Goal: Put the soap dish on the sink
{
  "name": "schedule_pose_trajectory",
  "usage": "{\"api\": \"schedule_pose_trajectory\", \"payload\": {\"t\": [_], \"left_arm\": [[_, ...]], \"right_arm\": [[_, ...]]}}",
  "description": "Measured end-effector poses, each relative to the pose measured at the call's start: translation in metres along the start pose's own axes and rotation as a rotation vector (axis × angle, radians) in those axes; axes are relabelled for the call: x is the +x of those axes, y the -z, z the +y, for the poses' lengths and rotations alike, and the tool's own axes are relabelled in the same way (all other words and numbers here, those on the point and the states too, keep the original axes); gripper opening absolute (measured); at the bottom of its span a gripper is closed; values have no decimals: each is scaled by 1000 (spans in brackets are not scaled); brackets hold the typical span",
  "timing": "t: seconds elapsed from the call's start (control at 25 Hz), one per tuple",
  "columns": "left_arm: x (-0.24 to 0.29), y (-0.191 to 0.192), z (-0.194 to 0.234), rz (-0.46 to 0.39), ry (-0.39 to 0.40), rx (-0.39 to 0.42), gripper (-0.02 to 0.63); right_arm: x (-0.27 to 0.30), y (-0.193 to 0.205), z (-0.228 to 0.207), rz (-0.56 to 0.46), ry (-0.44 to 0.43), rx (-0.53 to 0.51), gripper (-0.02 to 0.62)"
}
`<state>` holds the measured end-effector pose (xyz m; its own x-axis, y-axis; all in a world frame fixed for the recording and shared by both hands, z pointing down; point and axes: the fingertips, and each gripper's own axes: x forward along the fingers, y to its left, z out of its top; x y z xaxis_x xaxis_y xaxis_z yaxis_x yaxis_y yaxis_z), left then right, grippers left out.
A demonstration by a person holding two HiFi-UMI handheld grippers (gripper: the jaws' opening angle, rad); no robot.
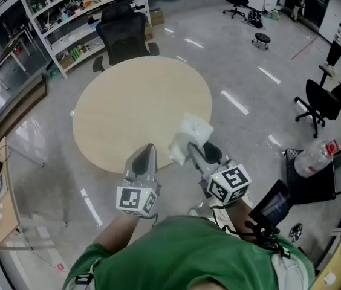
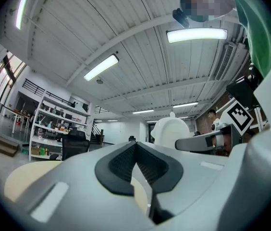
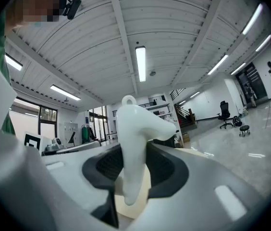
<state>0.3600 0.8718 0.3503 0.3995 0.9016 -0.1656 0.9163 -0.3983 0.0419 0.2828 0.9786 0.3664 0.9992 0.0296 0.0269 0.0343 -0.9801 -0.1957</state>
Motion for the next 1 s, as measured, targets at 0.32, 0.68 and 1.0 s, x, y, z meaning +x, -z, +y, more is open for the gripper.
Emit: {"api": "schedule_pose_trajectory", "payload": {"t": [0.32,0.68,1.0], "left_arm": [[5,3,0,-10,-16,-1,6],[6,0,-1,-5,-28,9,6],[5,-1,-6,-7,-41,16,6]], "right_arm": [[4,2,-5,6,-15,-8,133],[5,-2,-7,0,-37,24,133],[0,-3,-5,-4,-57,5,133]]}}
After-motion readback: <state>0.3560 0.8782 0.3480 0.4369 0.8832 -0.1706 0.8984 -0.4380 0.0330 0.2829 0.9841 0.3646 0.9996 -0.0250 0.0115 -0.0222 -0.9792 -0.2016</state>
